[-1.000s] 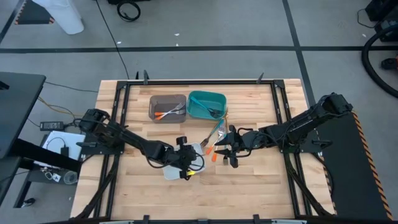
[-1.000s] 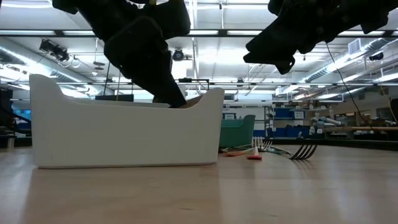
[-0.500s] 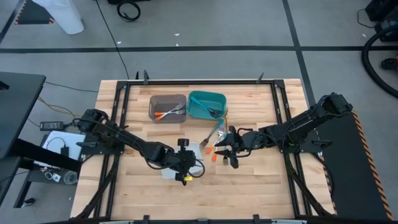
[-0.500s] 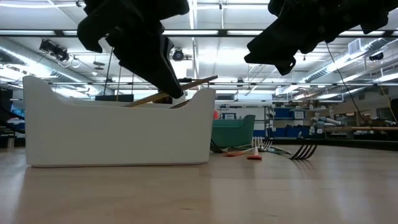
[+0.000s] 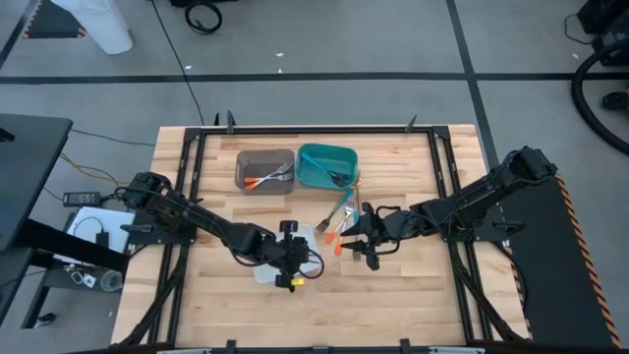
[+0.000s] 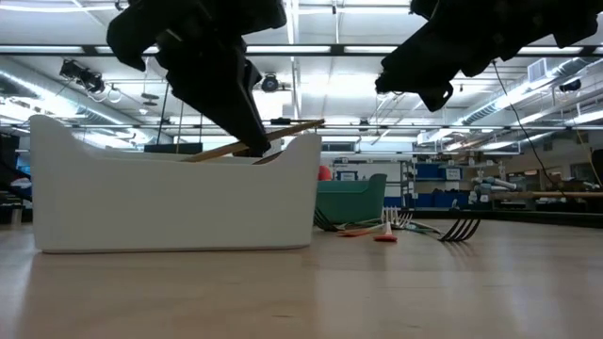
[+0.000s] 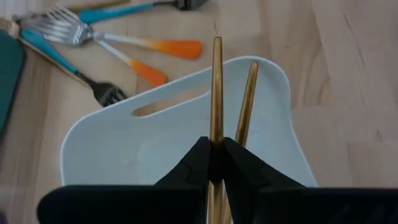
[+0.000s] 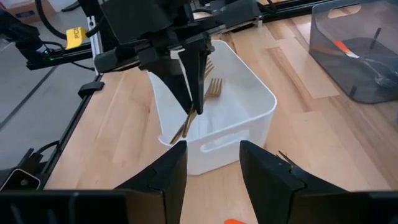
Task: Sort silverware by color (type)
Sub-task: Put the gold fork into the white bin, then put the orange fork into the black bin
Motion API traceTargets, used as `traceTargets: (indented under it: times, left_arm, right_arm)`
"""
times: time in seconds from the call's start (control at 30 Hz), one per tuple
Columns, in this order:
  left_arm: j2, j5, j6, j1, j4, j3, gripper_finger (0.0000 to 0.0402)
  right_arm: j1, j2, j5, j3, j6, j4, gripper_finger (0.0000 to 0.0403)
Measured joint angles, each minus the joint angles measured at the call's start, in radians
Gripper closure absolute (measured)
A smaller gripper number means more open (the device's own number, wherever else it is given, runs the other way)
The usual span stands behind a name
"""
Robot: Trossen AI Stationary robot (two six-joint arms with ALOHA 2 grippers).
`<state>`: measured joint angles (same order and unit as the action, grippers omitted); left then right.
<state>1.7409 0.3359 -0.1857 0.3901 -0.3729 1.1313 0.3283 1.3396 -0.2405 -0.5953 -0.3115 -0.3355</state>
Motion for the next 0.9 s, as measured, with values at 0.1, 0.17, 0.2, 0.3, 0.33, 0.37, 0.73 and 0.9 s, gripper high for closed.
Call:
traceTargets:
  times: [0.1, 0.17, 0.2, 0.3, 0.33, 0.37, 0.73, 0.9]
  left_arm:
    - [0.000, -0.012, -0.012, 0.000, -0.020, 0.000, 0.0361]
    - [0.000, -0.046, -0.005, 0.000, -0.022, 0.000, 0.0358]
    - [0.000, -0.051, -0.010, 0.000, -0.022, 0.000, 0.0357]
    - [0.000, -0.055, -0.014, 0.000, -0.022, 0.000, 0.0342]
    - [0.000, -0.055, -0.012, 0.001, -0.021, 0.000, 0.0333]
    - [0.000, -0.055, -0.012, 0.001, -0.021, 0.000, 0.0322]
    - [-0.001, -0.055, -0.019, 0.001, -0.029, 0.023, 0.0257]
    - [-0.002, -0.054, -0.020, 0.001, -0.108, 0.076, 0.0258]
  right_arm:
    - [0.000, 0.000, -0.001, 0.000, 0.000, 0.000, 0.0245]
    - [0.000, 0.000, -0.001, 0.000, 0.000, 0.000, 0.0245]
    - [0.000, 0.000, -0.001, 0.000, 0.000, 0.000, 0.0245]
    - [0.000, 0.000, -0.002, 0.000, 0.000, 0.000, 0.0245]
    - [0.000, 0.000, -0.002, 0.000, 0.000, 0.000, 0.0245]
    - [0.000, 0.000, -0.002, 0.000, -0.001, 0.000, 0.0245]
    - [0.000, 0.000, -0.008, 0.001, -0.008, 0.035, 0.0245]
    - [0.000, 0.000, -0.012, 0.001, -0.028, 0.066, 0.0245]
